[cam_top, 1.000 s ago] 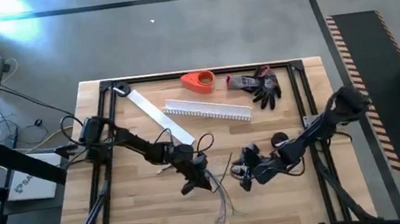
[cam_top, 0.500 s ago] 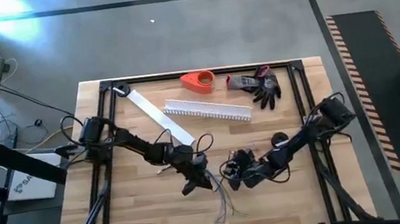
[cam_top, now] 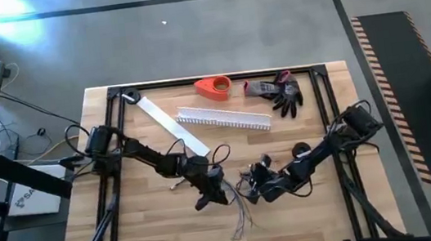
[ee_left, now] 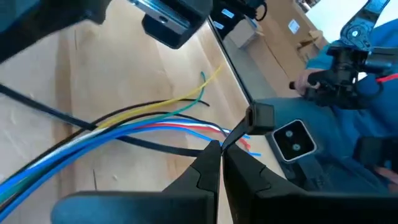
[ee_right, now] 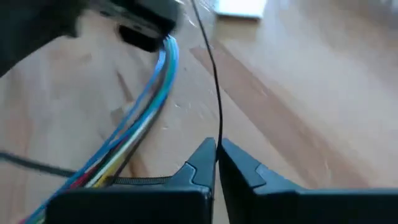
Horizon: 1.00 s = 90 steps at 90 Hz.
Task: Ziptie cables
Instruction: Wrap the cable wires with the black zip tie
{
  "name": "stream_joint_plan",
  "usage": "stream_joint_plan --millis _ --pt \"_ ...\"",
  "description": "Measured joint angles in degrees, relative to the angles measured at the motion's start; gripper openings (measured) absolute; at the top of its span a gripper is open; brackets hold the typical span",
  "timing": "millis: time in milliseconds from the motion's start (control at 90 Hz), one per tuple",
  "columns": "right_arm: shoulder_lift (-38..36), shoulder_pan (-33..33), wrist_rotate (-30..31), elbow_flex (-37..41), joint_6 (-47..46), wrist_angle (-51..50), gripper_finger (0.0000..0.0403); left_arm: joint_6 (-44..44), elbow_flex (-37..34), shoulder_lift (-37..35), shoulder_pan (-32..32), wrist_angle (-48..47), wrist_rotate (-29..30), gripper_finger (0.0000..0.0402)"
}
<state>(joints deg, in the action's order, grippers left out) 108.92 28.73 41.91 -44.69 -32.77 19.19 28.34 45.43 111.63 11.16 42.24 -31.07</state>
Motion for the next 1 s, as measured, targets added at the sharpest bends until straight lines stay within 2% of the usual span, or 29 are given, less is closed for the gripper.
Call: stream_joint_plan --millis 200,411,578,667,811,1000 --pt "0.0 1.1 4.9 -9.3 23.6 -10.7 0.0000 1.7 0.0 0.0 -0.7 0.2 -2.9 0.0000" --pt "1.4 0.5 6.6 -16.4 36.2 -18.9 0.0000 2.4 0.0 0.0 -0.7 1.0 -3.2 0.0000" --pt "5.9 0.6 5.8 -19.1 36.2 -21.7 0.0000 2.2 0.0 0.0 -0.7 1.3 -3.2 0.0000" --pt "7.5 1.0 5.6 -19.6 33.3 -21.6 0.0000 2.1 0.0 0.0 -0.6 1.2 -3.2 0.0000" --pt "7.6 1.0 5.3 -19.8 24.4 -21.3 0.0000 2.0 0.0 0.0 -0.6 1.1 -3.2 0.0000" --pt "7.6 1.4 5.0 -19.8 23.8 -21.1 0.0000 1.9 0.0 0.0 -0.6 1.0 -3.2 0.0000"
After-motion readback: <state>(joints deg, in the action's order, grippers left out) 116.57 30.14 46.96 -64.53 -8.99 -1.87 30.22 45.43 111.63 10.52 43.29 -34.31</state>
